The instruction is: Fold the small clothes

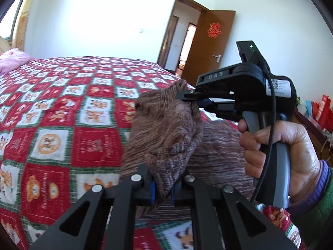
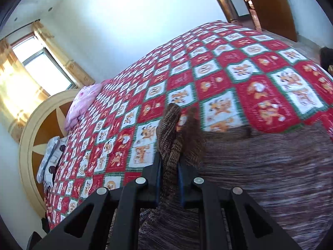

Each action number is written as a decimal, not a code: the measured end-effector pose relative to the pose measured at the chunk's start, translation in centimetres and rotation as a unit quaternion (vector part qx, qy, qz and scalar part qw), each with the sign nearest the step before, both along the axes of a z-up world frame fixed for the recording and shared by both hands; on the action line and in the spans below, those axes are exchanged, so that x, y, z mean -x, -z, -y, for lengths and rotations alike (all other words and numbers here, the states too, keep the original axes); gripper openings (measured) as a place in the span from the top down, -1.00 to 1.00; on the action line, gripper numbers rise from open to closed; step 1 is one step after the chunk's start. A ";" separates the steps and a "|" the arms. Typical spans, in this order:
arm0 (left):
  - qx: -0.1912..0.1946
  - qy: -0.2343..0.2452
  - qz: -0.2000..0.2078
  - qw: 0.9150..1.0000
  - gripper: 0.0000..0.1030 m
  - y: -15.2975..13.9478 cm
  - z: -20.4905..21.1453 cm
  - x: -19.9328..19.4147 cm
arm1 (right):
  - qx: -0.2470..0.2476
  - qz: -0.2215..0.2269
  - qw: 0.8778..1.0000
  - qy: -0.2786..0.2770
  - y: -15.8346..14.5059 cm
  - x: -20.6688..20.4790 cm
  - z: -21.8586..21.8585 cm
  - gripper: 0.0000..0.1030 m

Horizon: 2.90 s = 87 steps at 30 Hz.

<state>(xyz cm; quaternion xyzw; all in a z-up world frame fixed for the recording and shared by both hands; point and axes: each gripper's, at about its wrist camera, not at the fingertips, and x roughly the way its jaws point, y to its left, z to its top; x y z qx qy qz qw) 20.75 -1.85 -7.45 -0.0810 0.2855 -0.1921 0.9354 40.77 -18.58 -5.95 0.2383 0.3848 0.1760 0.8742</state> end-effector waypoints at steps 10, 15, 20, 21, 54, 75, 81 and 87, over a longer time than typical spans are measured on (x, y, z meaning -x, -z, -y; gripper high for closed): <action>-0.060 0.036 -0.023 0.997 0.79 0.3 5.0 0.5 | 0.002 -0.015 1.000 0.025 1.5 1.4 4.4 0.74; -0.072 0.053 -0.025 0.996 0.80 0.0 6.7 0.8 | 0.021 -0.011 0.999 0.028 1.2 1.7 5.9 0.74; -0.076 0.071 -0.028 0.994 0.79 -0.2 8.7 0.8 | 0.059 -0.002 0.998 0.028 0.4 2.2 7.0 0.74; -0.075 0.075 -0.030 0.994 0.79 -0.3 9.1 0.8 | 0.066 0.000 0.997 0.028 0.3 2.3 7.2 0.74; -0.109 0.177 -0.055 0.977 0.77 2.2 20.0 2.9 | 0.112 -0.055 0.990 0.061 5.9 4.7 17.9 0.75; -0.152 0.047 -0.081 0.984 -0.23 2.4 8.1 0.2 | 0.107 -0.012 0.991 0.078 2.6 16.6 12.6 0.63; -0.132 0.046 -0.107 0.984 -0.35 3.7 6.0 0.5 | 0.080 -0.087 0.989 0.088 7.3 17.9 12.4 0.86; -0.112 0.050 -0.085 0.989 -0.35 0.1 5.5 -1.0 | 0.104 -0.069 0.990 0.071 4.7 19.4 13.0 0.86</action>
